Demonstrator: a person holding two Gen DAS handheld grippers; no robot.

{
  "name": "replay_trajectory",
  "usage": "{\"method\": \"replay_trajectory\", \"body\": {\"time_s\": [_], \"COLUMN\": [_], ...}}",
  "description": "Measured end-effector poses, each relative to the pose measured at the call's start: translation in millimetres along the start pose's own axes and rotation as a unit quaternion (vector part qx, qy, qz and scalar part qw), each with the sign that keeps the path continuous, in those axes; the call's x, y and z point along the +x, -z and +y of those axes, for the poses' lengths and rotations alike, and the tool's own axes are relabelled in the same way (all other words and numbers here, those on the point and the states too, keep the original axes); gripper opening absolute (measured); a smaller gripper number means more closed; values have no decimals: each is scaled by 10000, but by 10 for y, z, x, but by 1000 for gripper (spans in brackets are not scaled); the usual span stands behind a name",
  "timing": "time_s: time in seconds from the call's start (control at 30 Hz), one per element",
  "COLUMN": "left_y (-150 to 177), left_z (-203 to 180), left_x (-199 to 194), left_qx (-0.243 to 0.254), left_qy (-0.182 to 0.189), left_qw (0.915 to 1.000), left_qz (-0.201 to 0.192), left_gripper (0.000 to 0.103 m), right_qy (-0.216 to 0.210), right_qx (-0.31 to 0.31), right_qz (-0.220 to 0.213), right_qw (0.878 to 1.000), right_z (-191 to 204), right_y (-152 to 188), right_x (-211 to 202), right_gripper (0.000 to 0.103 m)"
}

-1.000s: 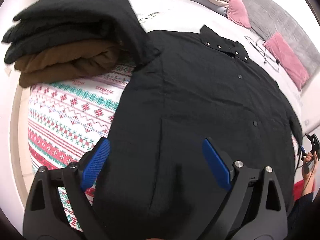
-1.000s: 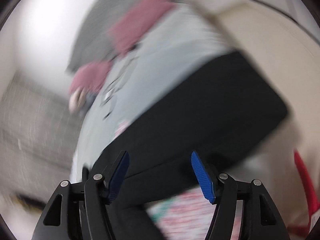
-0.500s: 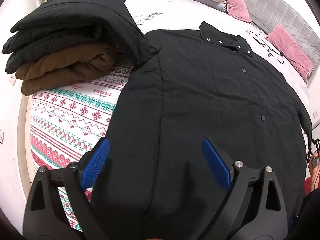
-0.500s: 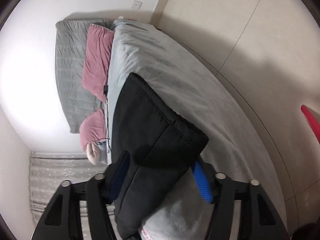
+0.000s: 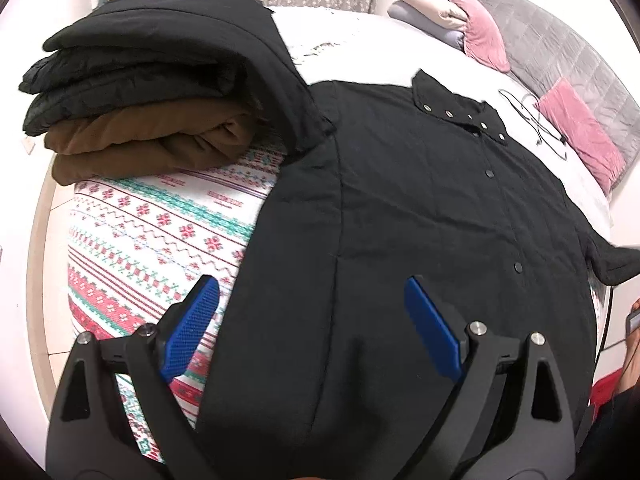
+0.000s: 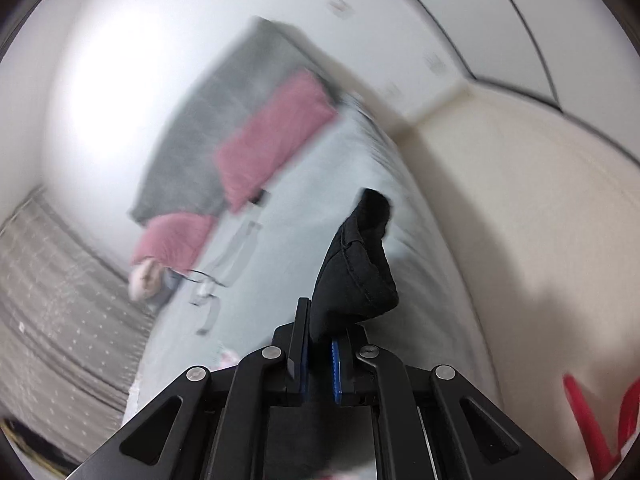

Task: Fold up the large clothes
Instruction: 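Lift the sleeve with the right tool and lay it across the coat body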

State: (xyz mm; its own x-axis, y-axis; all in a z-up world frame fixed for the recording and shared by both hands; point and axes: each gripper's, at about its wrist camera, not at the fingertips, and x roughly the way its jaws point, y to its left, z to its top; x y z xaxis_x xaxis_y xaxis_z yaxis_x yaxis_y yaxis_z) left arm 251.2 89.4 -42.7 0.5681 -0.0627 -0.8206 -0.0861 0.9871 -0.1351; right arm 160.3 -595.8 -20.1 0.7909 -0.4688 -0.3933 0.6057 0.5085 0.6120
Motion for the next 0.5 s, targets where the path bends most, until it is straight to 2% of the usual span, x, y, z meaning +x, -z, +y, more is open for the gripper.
{"method": "replay_trajectory", "body": {"time_s": [0.1, 0.2, 0.27, 0.33, 0.4, 0.5], "left_y": [-59, -99, -109, -110, -111, -106], "left_z": [121, 229, 275, 312, 330, 328], "left_x": [4, -6, -21, -31, -31, -47], "left_qx": [-272, -557, -638, -687, -720, -719], "left_qy": [44, 141, 180, 135, 160, 188], "left_qw": [9996, 9983, 9978, 9975, 9973, 9972], "left_qz": [8, 26, 7, -10, 5, -6], "left_gripper": [94, 94, 94, 94, 94, 94], "right_qy": [-480, -1032, -1353, -1636, -1737, -1758], "right_qx": [-1054, -2130, -2730, -3435, -3911, -4635], "right_qz": [-204, -185, -75, 190, 517, 1157], "right_qw": [9931, 9714, 9524, 9246, 9023, 8607], "right_z": [906, 1877, 2407, 2925, 3192, 3418], "right_y": [246, 707, 1099, 1700, 2244, 3161], "right_x": [-330, -512, -584, -571, -520, -365], "right_gripper": [7, 7, 7, 7, 7, 7]}}
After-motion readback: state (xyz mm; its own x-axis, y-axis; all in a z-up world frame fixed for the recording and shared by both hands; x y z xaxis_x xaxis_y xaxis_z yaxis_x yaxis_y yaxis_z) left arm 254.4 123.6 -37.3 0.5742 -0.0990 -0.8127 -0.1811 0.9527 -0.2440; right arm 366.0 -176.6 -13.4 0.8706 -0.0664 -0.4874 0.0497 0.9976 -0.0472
